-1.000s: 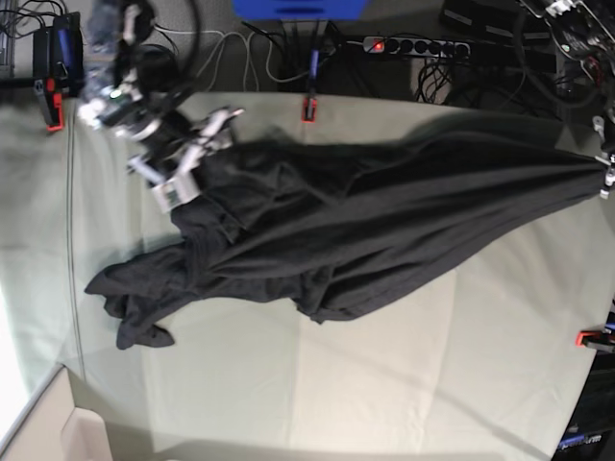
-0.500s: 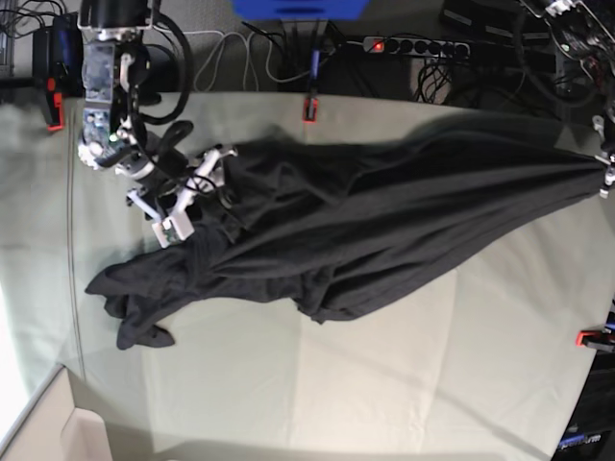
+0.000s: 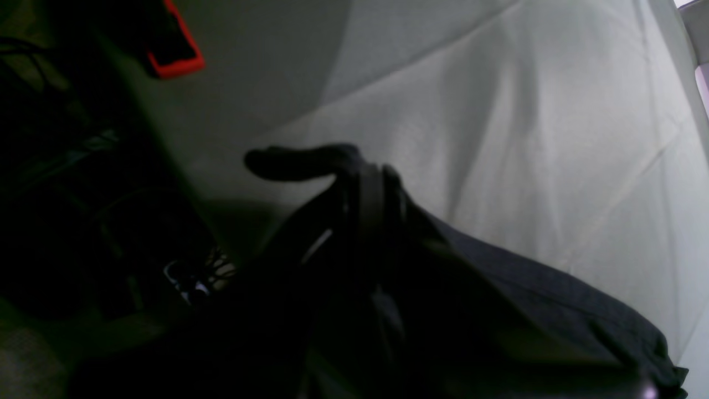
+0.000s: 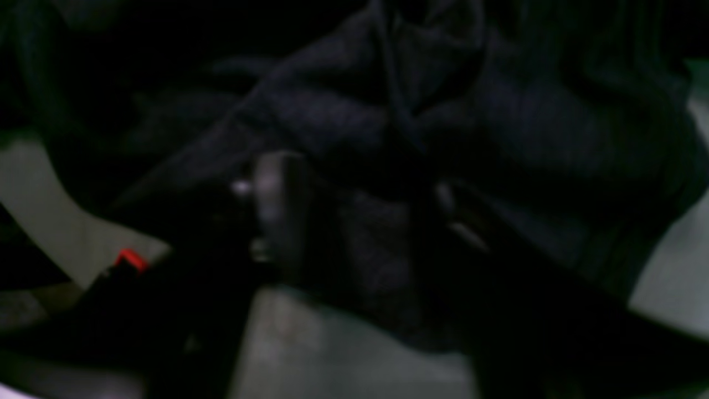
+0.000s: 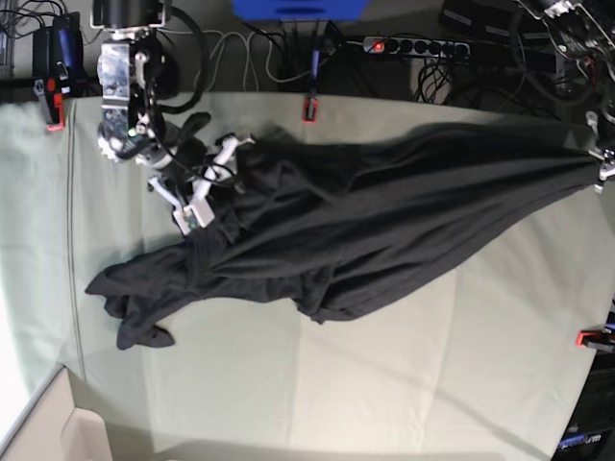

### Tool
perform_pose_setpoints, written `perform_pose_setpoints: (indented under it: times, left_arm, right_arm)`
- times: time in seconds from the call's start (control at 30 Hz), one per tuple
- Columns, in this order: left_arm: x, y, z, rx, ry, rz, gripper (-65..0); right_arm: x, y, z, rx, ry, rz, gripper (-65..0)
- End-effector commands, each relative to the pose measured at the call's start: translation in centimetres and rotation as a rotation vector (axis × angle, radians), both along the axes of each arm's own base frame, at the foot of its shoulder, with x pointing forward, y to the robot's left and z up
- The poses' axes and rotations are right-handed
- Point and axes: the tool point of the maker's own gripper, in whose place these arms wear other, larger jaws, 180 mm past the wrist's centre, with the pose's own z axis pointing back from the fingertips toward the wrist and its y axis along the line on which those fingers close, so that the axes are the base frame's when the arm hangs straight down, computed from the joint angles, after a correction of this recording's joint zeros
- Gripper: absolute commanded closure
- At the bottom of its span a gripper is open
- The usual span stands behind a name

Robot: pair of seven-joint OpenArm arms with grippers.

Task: Layout the t-shirt on the table in an organized manner, then fold the t-shirt properly
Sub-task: 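Grasp the t-shirt with the right gripper and pull it toward the robot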

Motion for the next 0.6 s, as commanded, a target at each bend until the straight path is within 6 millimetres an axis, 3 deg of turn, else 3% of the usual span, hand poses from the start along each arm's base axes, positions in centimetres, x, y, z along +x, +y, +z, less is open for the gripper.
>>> perform_pose_setpoints:
  times: [0.0, 0.1, 0.3, 0.43, 0.57]
  left_arm:
    - [0.5, 0.9, 1.5, 0.042, -0.034, 0.003, -0.2]
    - [0.5, 0.9, 1.5, 0.043, -0.035, 0.004, -0.2]
    - [0.5, 0.9, 1.5, 0.043, -0.035, 0.004, -0.2]
    - [0.5, 0.9, 1.5, 0.043, -0.035, 0.004, -0.2]
    - [0.6, 1.0, 1.9, 0.05, -0.039, 0.0, -0.2]
  right_arm:
    - [1.4, 0.1, 1.4, 0.021, -0.057, -0.003, -17.4]
    - [1.4, -0.1, 1.4, 0.015, -0.057, -0.004, 0.0]
    - [0.5, -1.1, 1.9, -0.008, -0.074, -0.002, 0.0]
    - [-0.3, -1.3, 4.4, -0.032, -0.141, 0.009, 0.0]
    - [-1.4, -3.3, 6.6, -0.067, -0.189, -0.045, 0.0]
